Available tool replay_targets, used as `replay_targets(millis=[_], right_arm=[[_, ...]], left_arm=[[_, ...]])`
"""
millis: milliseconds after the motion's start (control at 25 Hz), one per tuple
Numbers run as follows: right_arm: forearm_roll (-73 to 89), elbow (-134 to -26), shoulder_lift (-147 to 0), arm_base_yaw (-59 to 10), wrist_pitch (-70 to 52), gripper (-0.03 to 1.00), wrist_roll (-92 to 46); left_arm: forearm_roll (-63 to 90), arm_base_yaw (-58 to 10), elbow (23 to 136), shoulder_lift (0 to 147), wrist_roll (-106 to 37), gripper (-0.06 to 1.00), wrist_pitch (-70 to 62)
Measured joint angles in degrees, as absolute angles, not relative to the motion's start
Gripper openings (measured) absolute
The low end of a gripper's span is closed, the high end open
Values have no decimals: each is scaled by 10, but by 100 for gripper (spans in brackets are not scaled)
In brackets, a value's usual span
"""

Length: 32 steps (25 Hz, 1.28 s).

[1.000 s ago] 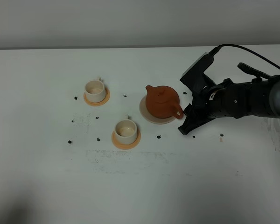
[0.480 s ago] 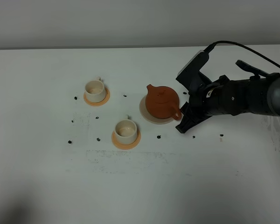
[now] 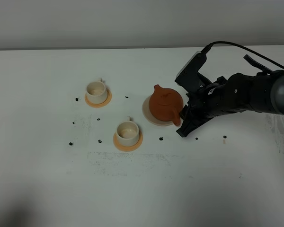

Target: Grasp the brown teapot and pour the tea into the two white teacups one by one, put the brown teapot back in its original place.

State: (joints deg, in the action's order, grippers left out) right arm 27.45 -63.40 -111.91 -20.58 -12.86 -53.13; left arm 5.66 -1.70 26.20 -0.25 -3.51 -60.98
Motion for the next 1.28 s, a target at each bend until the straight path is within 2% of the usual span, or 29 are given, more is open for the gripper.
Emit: replay_targets(millis=[560,1280], right_arm=[[382,-635,-1119,-206,-144,37,-612],[391,-617,-1119,-203,-141,37,-616]], left_arm=[[57,-17,262,-3,-35,30,-610],[57,-17,262,-3,-35,30,-610]])
